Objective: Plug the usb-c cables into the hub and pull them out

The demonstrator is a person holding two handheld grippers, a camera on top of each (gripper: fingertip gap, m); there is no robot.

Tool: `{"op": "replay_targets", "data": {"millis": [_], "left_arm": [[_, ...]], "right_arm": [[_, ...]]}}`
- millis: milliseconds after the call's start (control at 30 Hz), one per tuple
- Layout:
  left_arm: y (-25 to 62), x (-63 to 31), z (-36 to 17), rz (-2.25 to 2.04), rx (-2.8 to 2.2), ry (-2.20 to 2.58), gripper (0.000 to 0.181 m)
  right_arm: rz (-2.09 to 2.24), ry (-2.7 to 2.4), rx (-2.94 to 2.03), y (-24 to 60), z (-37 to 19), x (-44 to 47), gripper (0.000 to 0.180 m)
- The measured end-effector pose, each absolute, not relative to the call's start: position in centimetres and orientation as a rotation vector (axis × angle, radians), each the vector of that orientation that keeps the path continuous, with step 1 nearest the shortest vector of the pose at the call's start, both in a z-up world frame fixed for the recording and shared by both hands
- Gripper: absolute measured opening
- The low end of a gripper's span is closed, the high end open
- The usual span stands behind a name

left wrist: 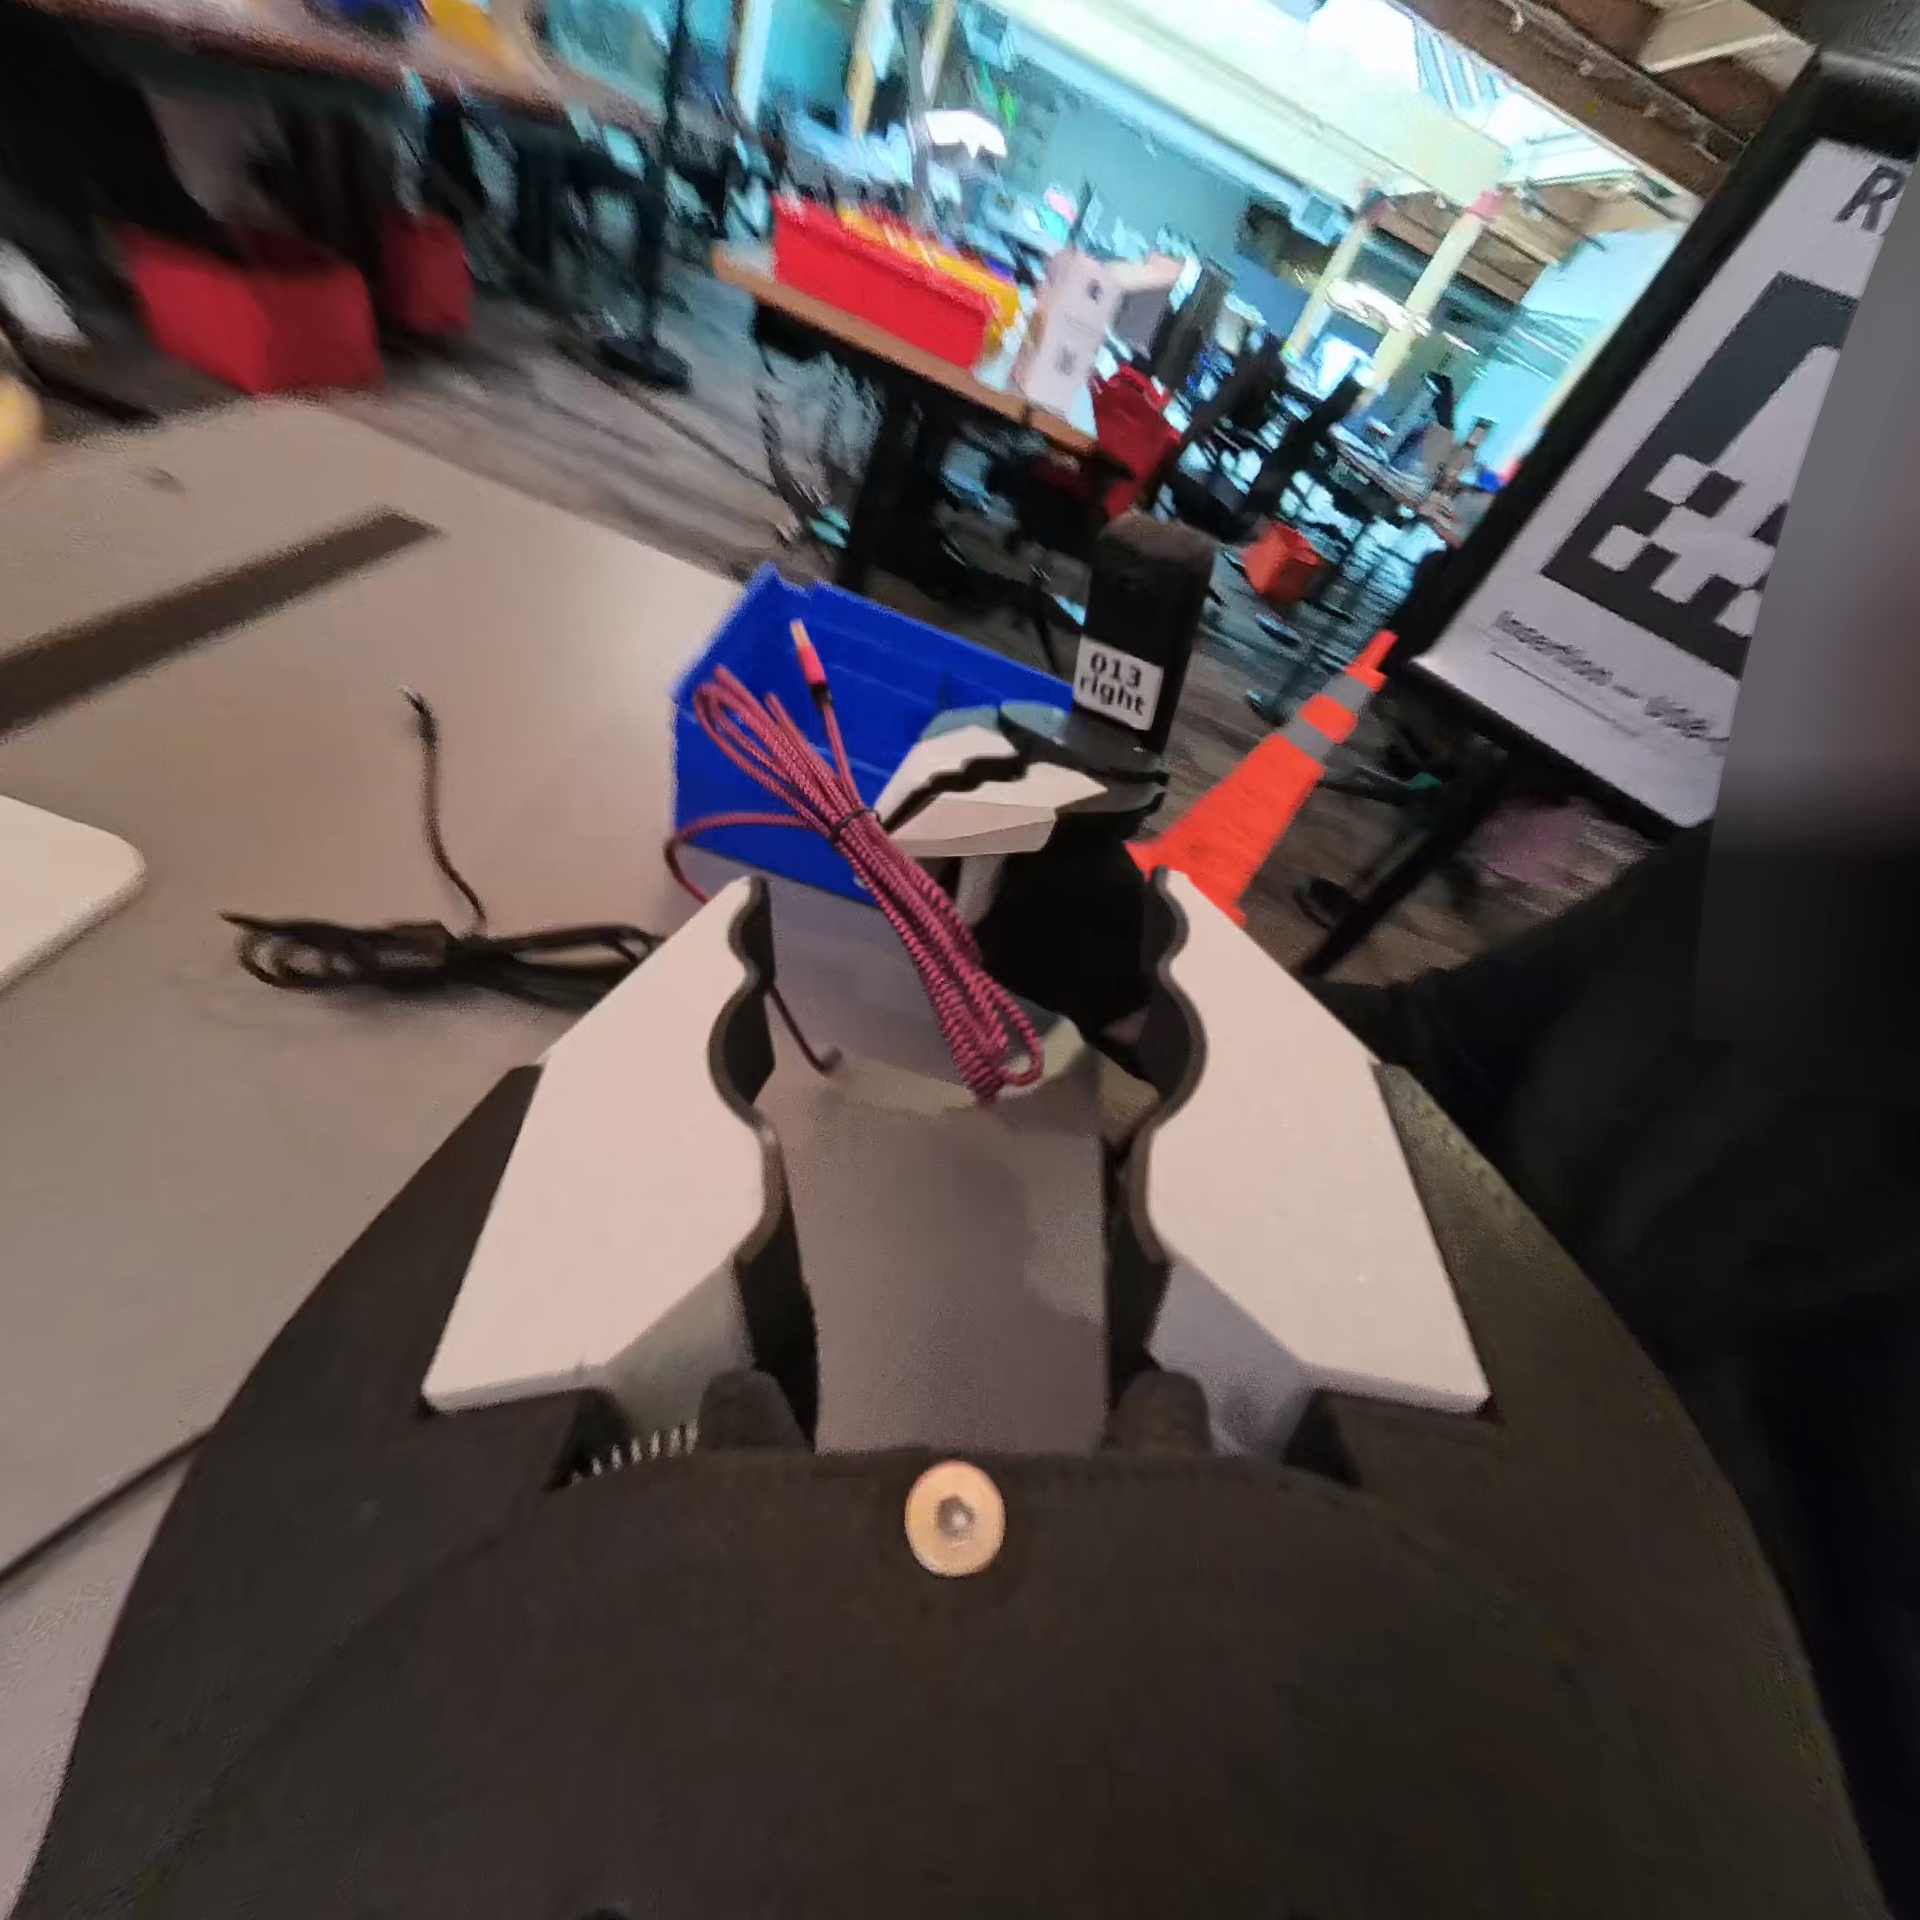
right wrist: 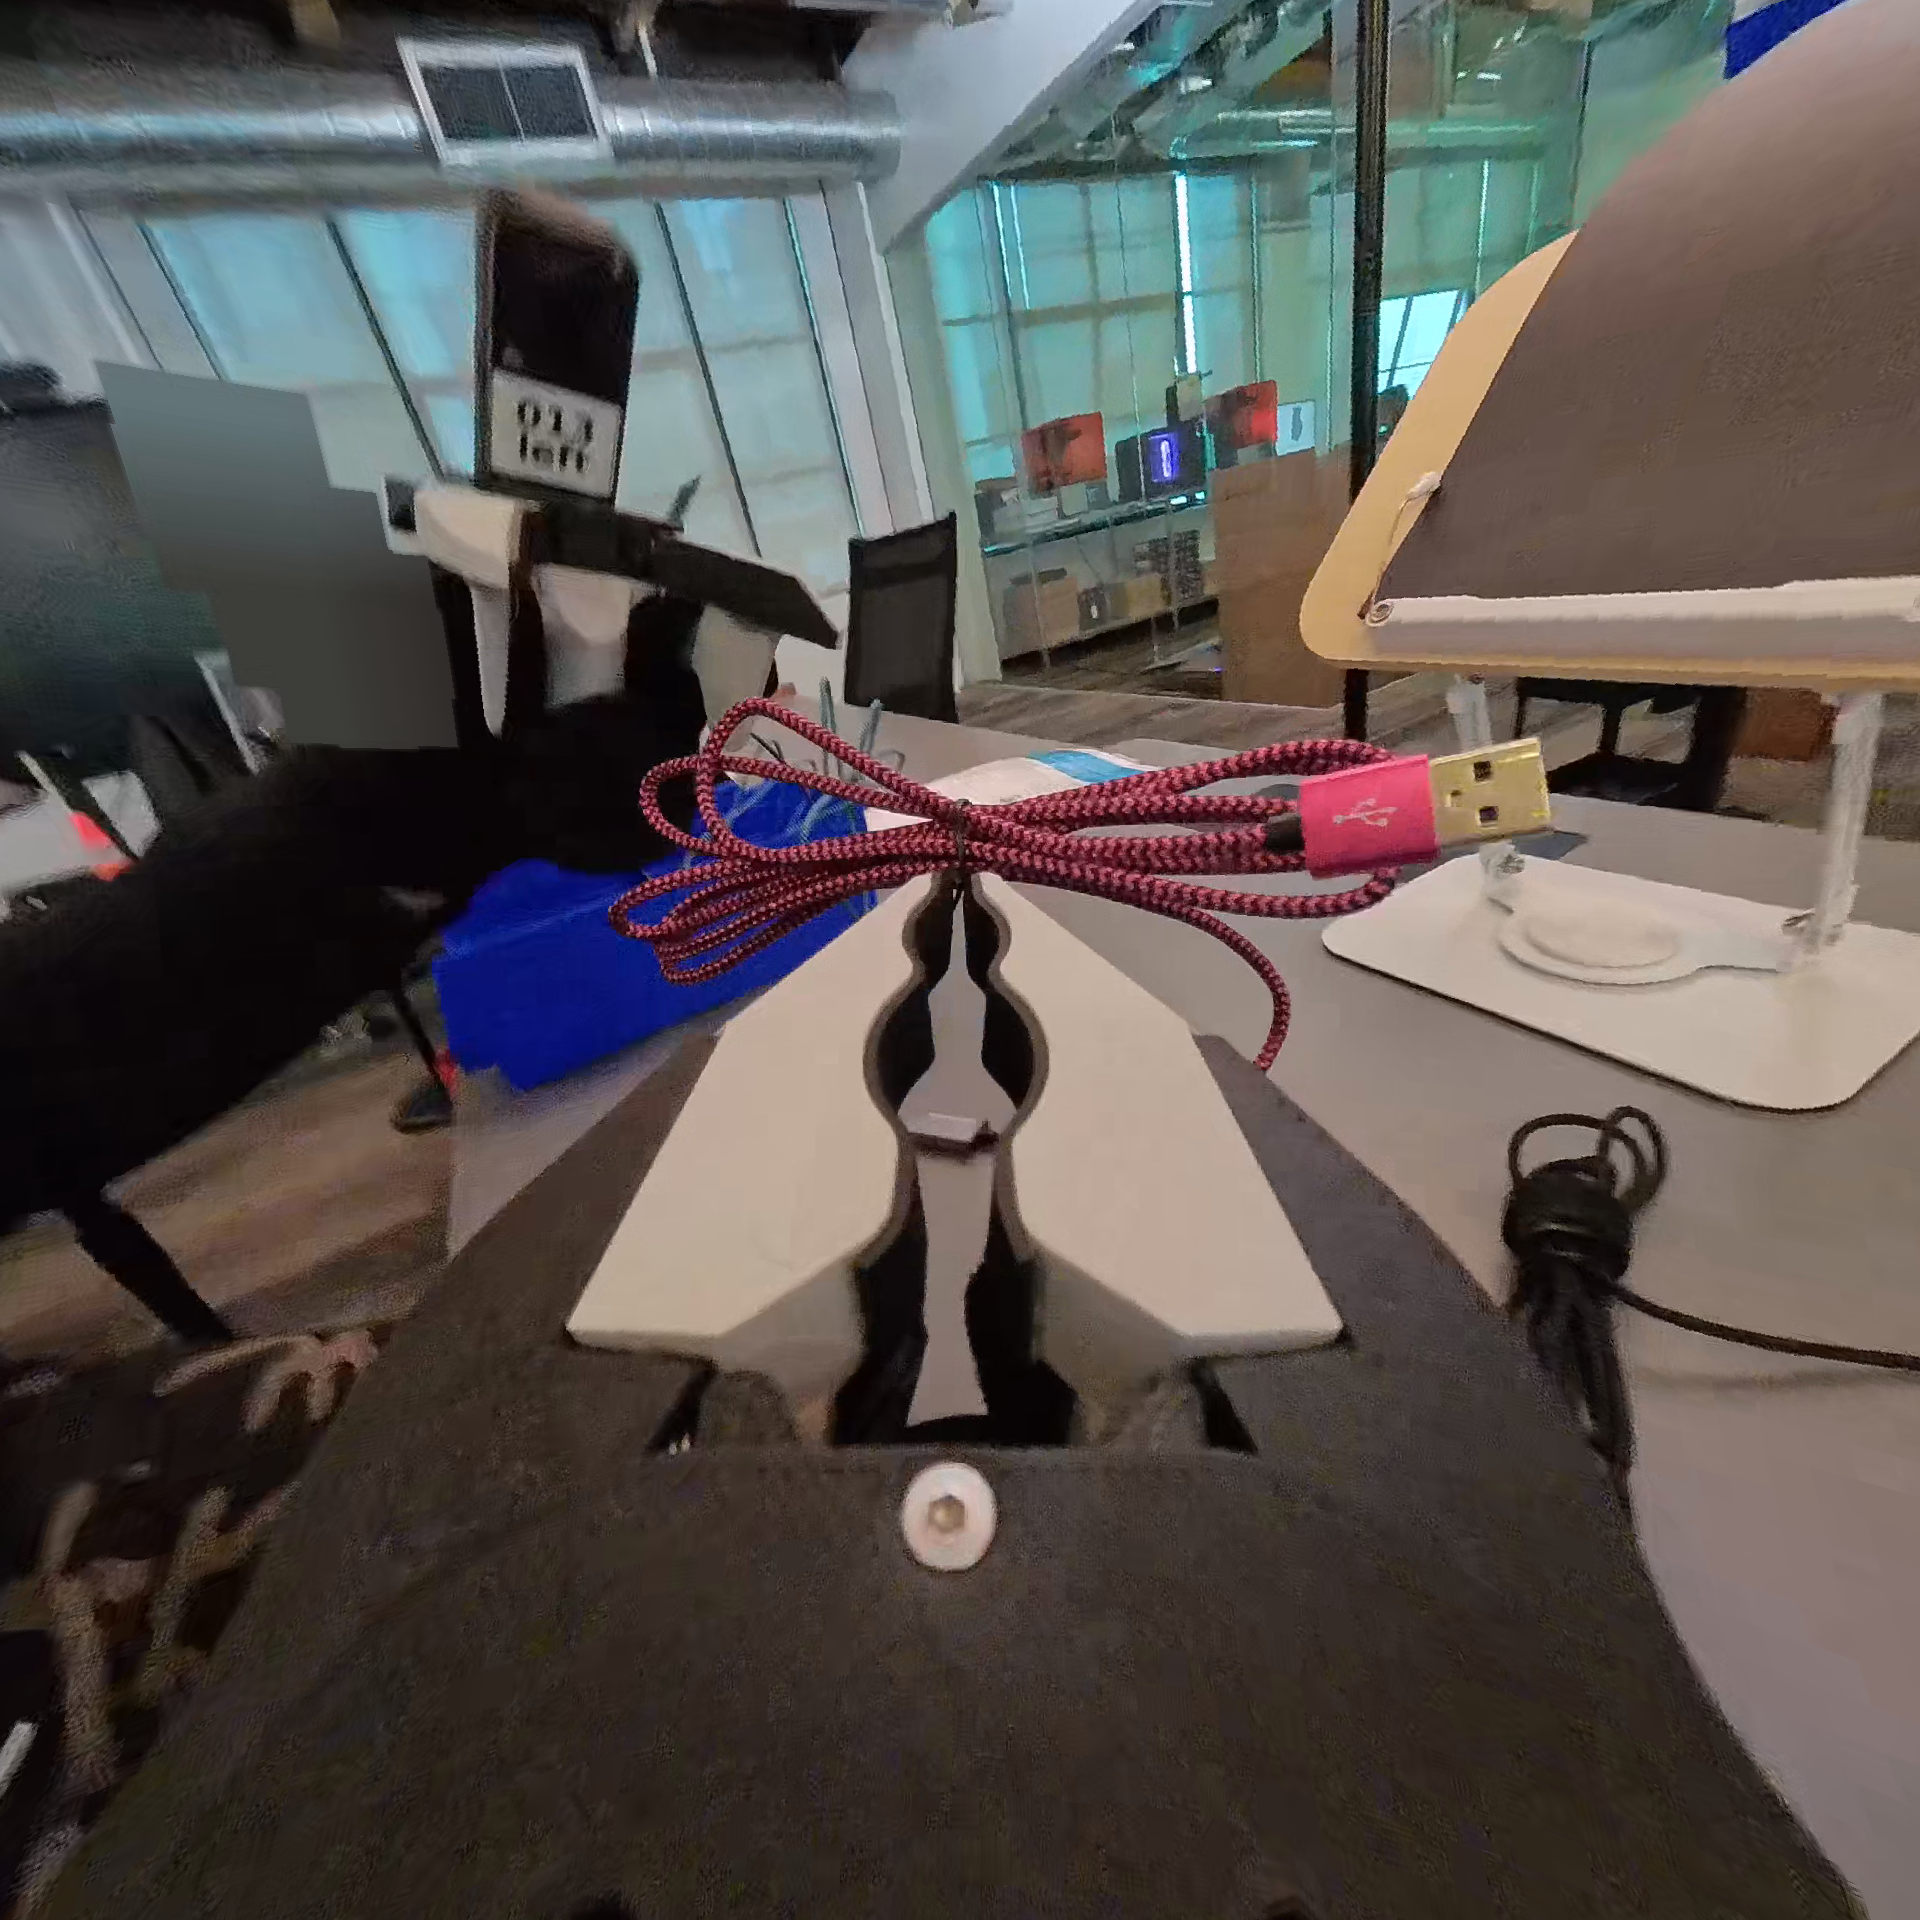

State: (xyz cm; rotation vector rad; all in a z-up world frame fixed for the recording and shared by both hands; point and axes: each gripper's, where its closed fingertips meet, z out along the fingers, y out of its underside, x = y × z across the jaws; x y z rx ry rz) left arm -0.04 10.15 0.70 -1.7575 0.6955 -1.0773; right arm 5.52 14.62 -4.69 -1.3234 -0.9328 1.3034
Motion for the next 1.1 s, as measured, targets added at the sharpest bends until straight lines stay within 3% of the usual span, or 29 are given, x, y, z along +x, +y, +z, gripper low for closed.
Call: {"op": "replay_targets", "data": {"millis": [300, 400, 467, 633, 900, 1100], "left_arm": [[14.2, 4.4, -6.3, -1.571, -2.083, 0.796, 0.075], [14.2, 5.7, -5.9, -1.615, -2.052, 0.9, 0.058], [13.7, 6.4, -5.7, -1.596, -2.035, 0.99, 0.031], [13.8, 6.8, -4.1, -1.357, -1.933, 1.093, 0.013], [10.1, 7.5, -2.5, -0.824, -1.674, 1.412, 0.021], [9.7, 7.9, -6.2, -0.149, -1.482, 1.628, 0.023]], "right_arm": [[0.89, -1.331, -1.186, 9.7, -6.9, 3.2, 0.0], [0.866, -1.361, -1.191, 9.3, -7.5, 2.9, 0.0], [0.853, -1.369, -1.205, 9.5, -8.1, 2.9, 0.0], [0.949, -1.293, -1.284, 11.0, -8.5, 3.4, 0.0], [1.363, -0.942, -1.387, 14.2, -6.3, 5.0, 0.0], [1.641, -0.753, -1.392, 15.1, -5.2, 5.4, 0.0]]}}
